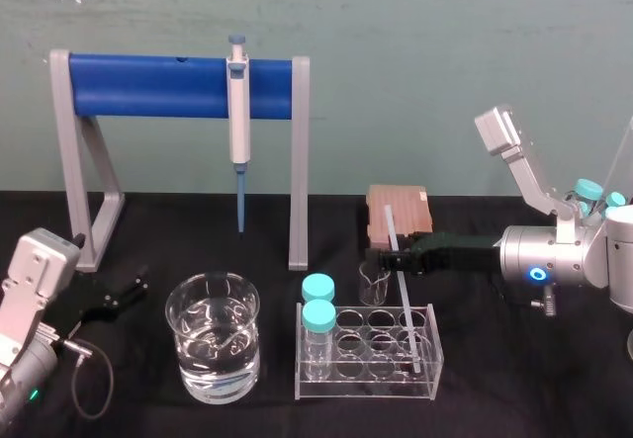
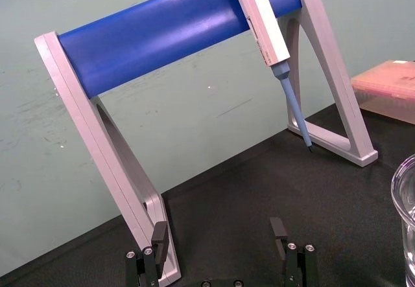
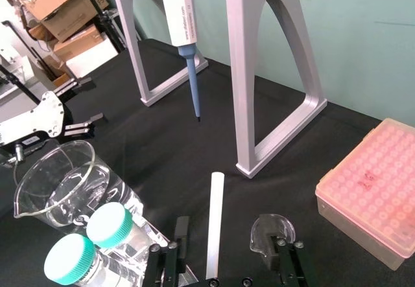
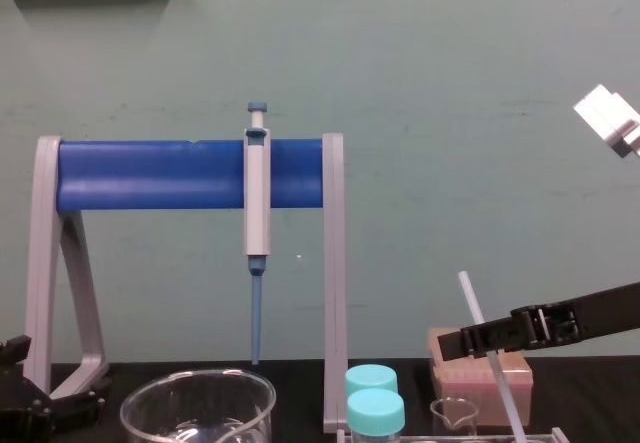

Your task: Pick up the stirring rod with one hand, then place it down.

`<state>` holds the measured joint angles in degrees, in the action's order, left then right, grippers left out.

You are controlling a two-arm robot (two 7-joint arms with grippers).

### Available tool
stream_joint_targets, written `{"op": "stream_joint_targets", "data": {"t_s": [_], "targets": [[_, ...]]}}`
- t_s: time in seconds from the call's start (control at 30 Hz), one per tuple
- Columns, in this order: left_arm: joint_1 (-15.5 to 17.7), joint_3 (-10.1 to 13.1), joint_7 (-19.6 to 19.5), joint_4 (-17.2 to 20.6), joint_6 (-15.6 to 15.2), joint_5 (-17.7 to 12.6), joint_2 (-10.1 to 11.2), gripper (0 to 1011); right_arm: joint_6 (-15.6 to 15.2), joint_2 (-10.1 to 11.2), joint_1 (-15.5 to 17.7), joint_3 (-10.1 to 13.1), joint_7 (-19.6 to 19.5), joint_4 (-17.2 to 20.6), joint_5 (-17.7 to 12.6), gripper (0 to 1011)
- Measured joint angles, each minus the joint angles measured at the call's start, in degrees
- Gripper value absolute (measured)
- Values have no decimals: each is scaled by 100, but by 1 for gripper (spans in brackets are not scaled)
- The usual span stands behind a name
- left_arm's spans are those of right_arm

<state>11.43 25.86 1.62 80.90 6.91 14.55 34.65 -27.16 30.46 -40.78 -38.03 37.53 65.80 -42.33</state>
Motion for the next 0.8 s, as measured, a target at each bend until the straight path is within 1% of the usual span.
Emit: {"op": "stream_joint_targets", "data": {"t_s": [0.13,0.17,0.2,0.23,0.27,0.33,0.37,0.4,0.47,0.5,0.53,0.7,0.8], "targets": [[0,0,0,0,0,0,0,1005,1,6,-12,-25,-11,-32,-2,573],[0,0,0,0,0,0,0,1005,2,6,-14,-29,-11,-38,-2,552],[0,0,0,0,0,0,0,1005,3,7,-16,-33,-11,-45,-1,510],[0,0,0,0,0,0,0,1005,4,9,-18,-37,-11,-51,-1,510],[0,0,0,0,0,0,0,1005,4,14,-21,-42,-12,-57,-1,447],[0,0,0,0,0,0,0,1005,10,22,-23,-47,-12,-63,-1,390],[0,0,0,0,0,0,0,1005,10,22,-23,-47,-12,-63,-1,390],[0,0,0,0,0,0,0,1005,15,26,-23,-49,-12,-65,-1,330],[0,0,0,0,0,0,0,1005,26,35,-24,-51,-11,-66,-1,285],[0,0,0,0,0,0,0,1005,33,40,-23,-52,-12,-66,0,226],[0,0,0,0,0,0,0,1005,36,43,-23,-52,-14,-63,-1,189],[0,0,0,0,0,0,0,1005,47,67,-9,-48,-26,-22,-6,82],[0,0,0,0,0,0,0,1005,58,78,-2,-44,-31,-3,-9,75]]}}
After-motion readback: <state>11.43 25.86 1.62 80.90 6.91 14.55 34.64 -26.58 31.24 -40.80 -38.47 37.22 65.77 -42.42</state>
